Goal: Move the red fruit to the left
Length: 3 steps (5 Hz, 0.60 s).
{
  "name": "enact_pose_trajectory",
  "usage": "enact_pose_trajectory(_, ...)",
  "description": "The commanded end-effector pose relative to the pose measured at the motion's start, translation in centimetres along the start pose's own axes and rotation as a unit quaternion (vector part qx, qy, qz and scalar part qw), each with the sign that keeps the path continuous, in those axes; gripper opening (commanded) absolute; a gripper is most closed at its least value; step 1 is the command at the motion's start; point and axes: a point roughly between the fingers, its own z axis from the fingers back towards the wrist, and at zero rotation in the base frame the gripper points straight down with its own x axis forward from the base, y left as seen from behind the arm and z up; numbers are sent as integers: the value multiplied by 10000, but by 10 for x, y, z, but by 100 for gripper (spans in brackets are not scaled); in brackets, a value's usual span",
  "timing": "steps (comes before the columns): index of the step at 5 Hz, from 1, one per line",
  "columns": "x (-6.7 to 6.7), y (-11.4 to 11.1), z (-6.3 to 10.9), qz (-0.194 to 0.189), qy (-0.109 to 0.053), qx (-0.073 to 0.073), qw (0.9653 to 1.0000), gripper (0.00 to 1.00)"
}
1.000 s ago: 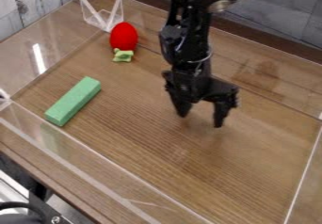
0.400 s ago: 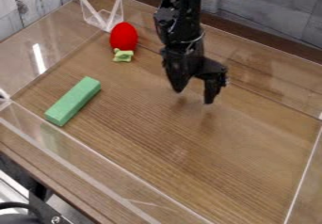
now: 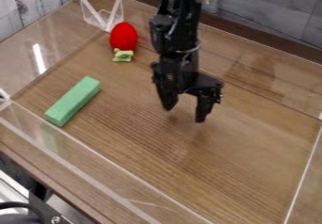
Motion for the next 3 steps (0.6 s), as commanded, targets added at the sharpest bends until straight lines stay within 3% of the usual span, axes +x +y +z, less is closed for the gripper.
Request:
enact_pose_trajectory(1,14,9,8,64,-475,105,9988,100)
enact_pose_trajectory(2,24,18,10,189,-415,332,9984,100)
enact_pose_trajectory(3,24,26,7,185,-316,628,9974,100)
